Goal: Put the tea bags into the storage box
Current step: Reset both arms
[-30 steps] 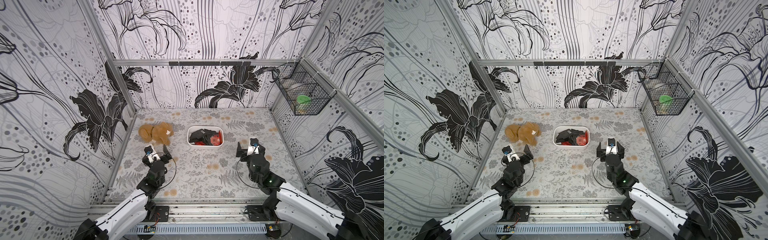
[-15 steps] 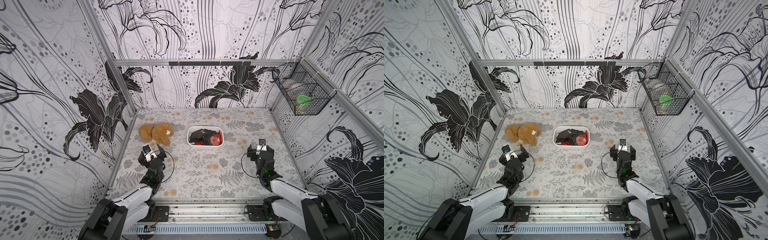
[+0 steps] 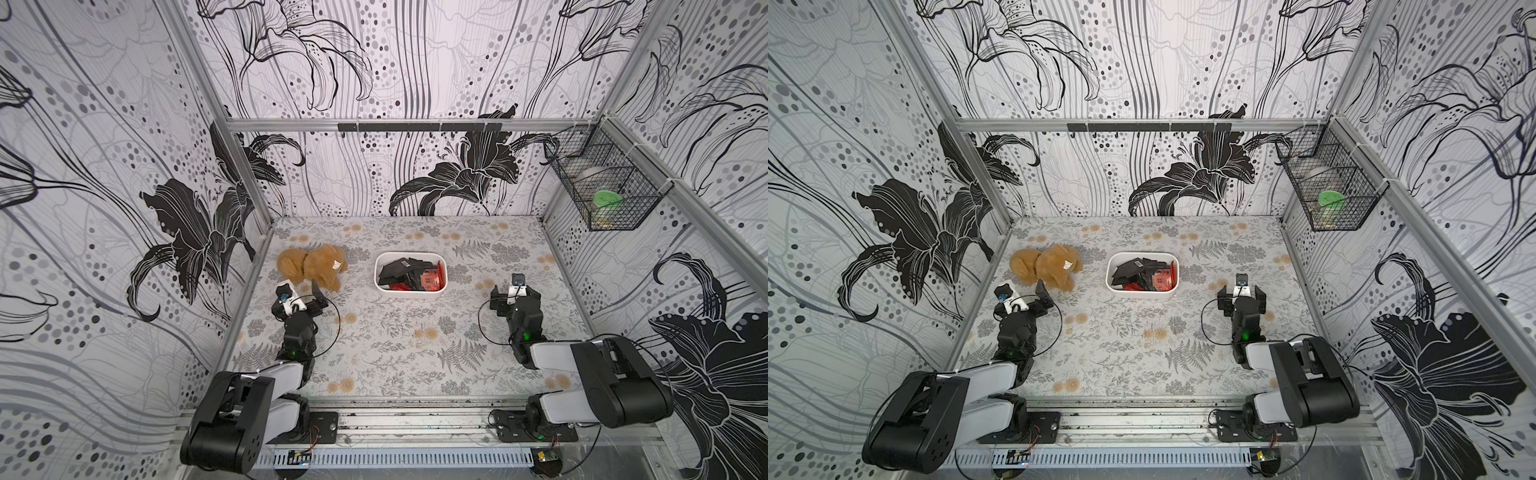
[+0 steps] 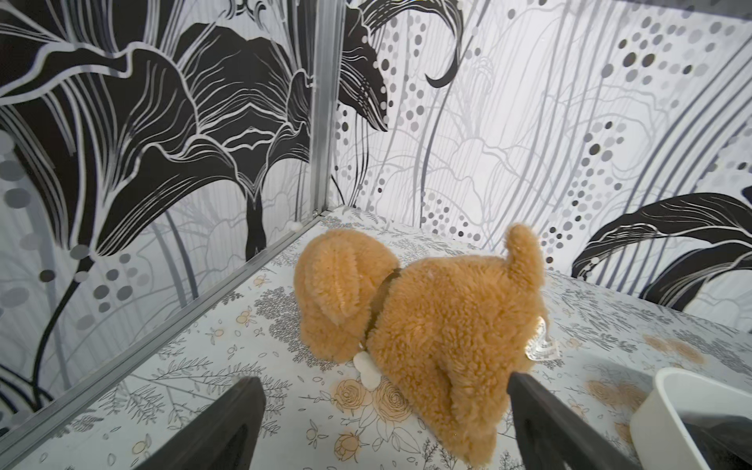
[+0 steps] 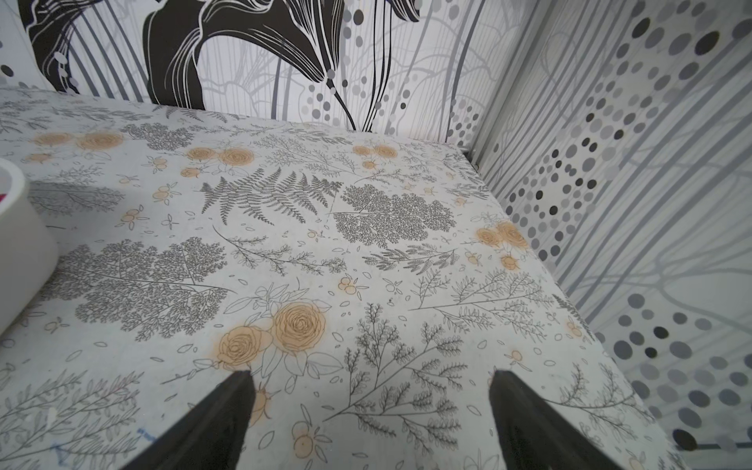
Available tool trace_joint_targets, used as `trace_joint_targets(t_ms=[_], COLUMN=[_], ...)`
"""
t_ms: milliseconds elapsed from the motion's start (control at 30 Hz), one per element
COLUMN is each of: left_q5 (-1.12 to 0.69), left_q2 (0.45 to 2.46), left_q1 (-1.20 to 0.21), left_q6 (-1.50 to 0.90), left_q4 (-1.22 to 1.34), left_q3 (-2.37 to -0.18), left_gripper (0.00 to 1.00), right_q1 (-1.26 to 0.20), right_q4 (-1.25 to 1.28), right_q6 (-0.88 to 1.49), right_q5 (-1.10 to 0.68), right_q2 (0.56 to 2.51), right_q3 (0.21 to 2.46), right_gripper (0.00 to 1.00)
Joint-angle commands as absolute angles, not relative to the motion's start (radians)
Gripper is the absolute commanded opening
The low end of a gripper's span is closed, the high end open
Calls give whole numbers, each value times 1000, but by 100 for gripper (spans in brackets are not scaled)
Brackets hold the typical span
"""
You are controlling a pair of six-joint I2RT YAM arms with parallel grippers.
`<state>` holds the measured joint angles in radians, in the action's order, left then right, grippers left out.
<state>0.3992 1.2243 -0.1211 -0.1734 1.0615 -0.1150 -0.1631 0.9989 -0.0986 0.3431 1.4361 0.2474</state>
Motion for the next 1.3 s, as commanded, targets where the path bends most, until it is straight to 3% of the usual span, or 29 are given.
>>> trace_joint_targets(t_ms=[0,167,233,433,1267], left_q5=[336,288,303,292,293], left_q2=[1277,1493,1445,1477,1470], left_q1=[-99,-74,-75,-72,-73], left_q6=[-131,-113,-148,-129,-126], left_q4=[1265,1505,1366,1265,1262], left_q3=[-92,-82,-111,-190,-188], left_gripper=[97,97,97,97,97], right_q1=[-114,-58,-39,-23,-20], right_q4=[1059,1121,1163,1189,1179], right_q6=[-98,-68,-53,-52,-53], right_q5=[250,152,131,98,94], right_q2=[1447,1456,1485,1503,1502], right_q3=[270,237,225,222,226], right_gripper=[96,95,96,96,95])
